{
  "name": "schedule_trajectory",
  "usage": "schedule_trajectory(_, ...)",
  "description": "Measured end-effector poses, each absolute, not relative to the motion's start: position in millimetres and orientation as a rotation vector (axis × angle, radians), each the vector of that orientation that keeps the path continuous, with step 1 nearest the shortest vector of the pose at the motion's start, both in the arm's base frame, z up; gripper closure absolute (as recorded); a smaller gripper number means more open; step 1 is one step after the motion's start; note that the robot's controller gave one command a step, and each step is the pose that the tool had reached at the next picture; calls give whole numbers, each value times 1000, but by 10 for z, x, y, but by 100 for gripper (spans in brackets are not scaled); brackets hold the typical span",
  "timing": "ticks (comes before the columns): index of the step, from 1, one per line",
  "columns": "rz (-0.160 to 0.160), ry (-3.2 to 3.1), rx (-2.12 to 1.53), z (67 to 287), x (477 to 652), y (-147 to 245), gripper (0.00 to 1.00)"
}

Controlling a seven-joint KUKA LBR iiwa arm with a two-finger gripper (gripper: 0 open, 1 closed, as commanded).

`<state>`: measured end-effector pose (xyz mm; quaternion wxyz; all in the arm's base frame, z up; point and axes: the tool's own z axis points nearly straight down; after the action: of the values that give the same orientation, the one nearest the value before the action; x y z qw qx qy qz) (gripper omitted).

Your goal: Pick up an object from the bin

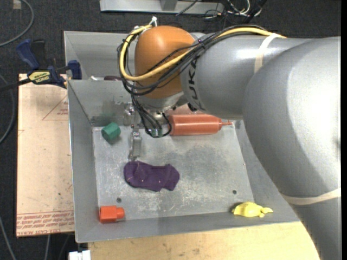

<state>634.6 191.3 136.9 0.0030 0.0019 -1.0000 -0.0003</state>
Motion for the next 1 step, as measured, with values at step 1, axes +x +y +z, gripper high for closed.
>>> schedule_trajectory(1,-3,-3143,2,1420,6364,1907,0)
